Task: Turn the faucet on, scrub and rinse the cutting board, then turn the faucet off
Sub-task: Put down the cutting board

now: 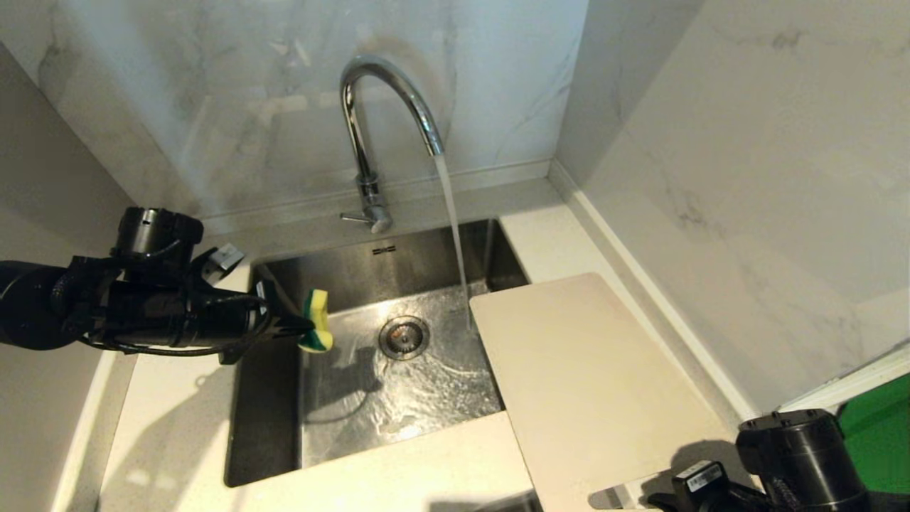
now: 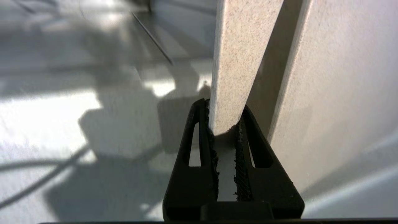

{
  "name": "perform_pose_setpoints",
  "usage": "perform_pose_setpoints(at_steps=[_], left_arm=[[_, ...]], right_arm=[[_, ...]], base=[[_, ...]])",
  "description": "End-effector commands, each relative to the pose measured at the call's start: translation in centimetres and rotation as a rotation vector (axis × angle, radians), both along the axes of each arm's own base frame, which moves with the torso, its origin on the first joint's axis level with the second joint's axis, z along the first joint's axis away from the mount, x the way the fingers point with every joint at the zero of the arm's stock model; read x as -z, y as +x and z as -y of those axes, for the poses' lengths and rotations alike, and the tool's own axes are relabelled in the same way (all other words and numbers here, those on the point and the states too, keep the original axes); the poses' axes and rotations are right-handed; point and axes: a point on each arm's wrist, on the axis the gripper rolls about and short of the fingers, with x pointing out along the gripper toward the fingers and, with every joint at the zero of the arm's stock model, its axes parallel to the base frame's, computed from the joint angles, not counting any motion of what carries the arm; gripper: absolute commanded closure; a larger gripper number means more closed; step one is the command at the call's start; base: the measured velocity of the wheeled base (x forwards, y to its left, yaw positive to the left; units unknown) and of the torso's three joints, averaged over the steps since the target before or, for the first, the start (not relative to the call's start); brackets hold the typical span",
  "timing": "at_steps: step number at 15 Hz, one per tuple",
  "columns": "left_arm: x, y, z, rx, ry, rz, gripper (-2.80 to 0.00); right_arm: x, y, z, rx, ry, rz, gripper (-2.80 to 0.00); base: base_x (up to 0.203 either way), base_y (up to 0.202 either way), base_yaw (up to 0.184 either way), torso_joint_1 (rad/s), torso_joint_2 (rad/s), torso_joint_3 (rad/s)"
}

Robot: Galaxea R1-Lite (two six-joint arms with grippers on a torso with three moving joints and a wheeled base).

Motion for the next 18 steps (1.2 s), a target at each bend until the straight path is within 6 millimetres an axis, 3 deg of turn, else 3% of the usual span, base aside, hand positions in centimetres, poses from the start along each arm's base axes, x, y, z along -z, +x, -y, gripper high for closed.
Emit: perform_pose_setpoints(at_steps=[1, 12, 18], left_arm=[[0.4, 0.3, 0.0, -0.003, -0.002, -0.015, 0.00], [1.2, 0.8, 0.1, -0.003, 0.001, -0.023, 0.00], [1.2, 0.8, 0.1, -0.004, 0.001, -0.023, 0.00]], right_arm=[[0.6, 0.9, -0.8, -0.026, -0.010, -0.036, 0.00], [1.7, 1.5, -2.8, -0.077, 0.020, -0.110, 0.00], [2.5, 1.3, -2.7, -0.070, 0.005, -0.158, 0.00]], base=[[0.000, 0.000, 0.000, 0.000, 0.00, 0.000], [0.000, 0.000, 0.000, 0.000, 0.00, 0.000], [0.000, 0.000, 0.000, 0.000, 0.00, 0.000]])
